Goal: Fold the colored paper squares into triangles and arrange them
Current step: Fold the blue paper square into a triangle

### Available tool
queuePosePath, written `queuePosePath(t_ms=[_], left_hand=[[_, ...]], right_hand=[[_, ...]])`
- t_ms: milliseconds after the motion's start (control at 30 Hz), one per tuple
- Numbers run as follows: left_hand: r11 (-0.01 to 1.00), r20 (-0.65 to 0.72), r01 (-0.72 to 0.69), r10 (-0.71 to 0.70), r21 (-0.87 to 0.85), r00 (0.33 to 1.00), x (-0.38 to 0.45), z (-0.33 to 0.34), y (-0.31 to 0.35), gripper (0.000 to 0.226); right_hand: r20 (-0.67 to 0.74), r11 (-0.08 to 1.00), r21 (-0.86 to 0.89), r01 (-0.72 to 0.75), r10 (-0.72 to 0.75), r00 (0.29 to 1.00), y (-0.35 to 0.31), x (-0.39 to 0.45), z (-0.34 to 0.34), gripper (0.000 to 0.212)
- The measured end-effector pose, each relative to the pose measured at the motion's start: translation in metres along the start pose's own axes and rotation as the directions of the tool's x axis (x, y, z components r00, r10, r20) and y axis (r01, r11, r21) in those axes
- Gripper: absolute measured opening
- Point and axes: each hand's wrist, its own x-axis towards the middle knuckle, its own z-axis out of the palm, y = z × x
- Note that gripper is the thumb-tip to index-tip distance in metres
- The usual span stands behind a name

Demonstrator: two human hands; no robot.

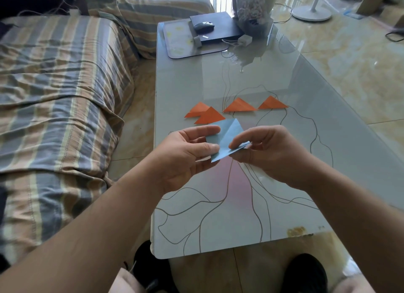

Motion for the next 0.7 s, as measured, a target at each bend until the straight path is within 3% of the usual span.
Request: queuePosePath(t_ms=[133, 267, 400, 567, 700], left_hand=[[0.997, 0.027, -0.028, 0.03, -0.07, 0.999, 0.0, 0.0, 0.0, 0.037], [0.992, 0.043, -0.074, 0.078, -0.098, 0.996, -0.003, 0.001, 0.0, 0.051], [0.991, 0.021, -0.106, 0.108, -0.08, 0.994, -0.001, 0.001, -0.001, 0.073], [0.988, 0.018, -0.055, 0.058, -0.143, 0.998, 0.001, 0.005, -0.001, 0.054], [0.984, 0.092, -0.003, 0.02, -0.175, 0.996, 0.002, 0.005, -0.004, 0.061]], right_hand=[[-0.016, 0.997, 0.078, -0.016, 0.017, 1.0, 0.001, 0.0, 0.003, 0.022], [-0.088, 0.986, 0.159, -0.042, 0.057, 0.995, 0.004, 0.002, 0.007, 0.006], [-0.177, 0.975, 0.22, -0.04, 0.081, 0.981, 0.007, 0.002, 0.014, 0.024], [-0.208, 0.967, 0.247, -0.07, 0.123, 0.97, 0.005, 0.002, 0.015, 0.041], [-0.19, 0.96, 0.265, -0.089, 0.143, 0.971, 0.003, 0.001, 0.015, 0.052]])
